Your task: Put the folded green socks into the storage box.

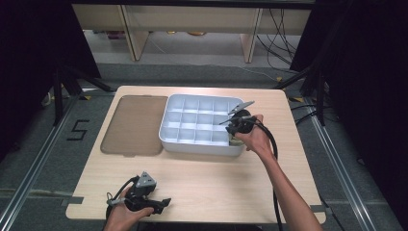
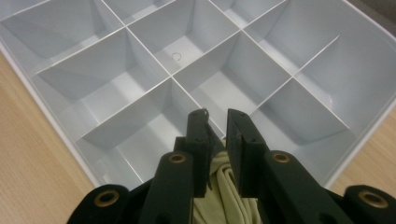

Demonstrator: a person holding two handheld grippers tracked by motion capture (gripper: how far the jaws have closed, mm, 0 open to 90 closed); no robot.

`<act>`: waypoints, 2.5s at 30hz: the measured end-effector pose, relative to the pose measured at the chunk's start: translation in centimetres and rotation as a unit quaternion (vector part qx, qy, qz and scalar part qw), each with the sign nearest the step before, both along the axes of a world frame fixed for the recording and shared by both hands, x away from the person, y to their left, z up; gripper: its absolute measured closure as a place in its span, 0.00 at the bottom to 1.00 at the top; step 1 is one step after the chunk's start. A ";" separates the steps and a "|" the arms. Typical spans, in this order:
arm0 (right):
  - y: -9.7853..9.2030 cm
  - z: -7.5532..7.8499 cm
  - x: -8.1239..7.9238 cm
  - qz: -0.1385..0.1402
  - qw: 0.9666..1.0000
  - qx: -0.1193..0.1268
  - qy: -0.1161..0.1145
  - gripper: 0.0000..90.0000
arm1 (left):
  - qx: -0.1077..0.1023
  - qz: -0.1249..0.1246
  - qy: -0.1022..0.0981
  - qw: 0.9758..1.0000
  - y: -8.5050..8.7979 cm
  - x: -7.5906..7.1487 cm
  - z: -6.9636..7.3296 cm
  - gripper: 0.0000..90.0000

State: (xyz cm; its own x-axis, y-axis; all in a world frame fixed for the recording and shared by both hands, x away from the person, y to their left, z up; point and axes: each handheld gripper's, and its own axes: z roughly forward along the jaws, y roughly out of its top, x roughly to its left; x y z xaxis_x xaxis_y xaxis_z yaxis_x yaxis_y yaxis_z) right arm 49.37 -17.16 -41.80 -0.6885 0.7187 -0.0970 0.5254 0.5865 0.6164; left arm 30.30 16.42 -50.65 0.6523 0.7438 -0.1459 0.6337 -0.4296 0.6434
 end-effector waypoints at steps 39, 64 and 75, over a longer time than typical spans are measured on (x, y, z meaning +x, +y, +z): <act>-2.2 0.5 -1.7 -0.011 0.999 0.029 0.008 0.80 | 0.009 0.002 -0.003 1.000 0.0 0.0 0.1 0.25; -3.4 1.0 -5.4 -0.008 0.994 0.105 -0.039 0.61 | 0.003 0.008 -0.010 1.000 0.1 0.0 0.1 0.25; -3.6 0.4 -7.1 -0.014 0.990 0.134 -0.048 0.52 | 0.003 0.009 -0.009 1.000 0.1 0.1 0.0 0.25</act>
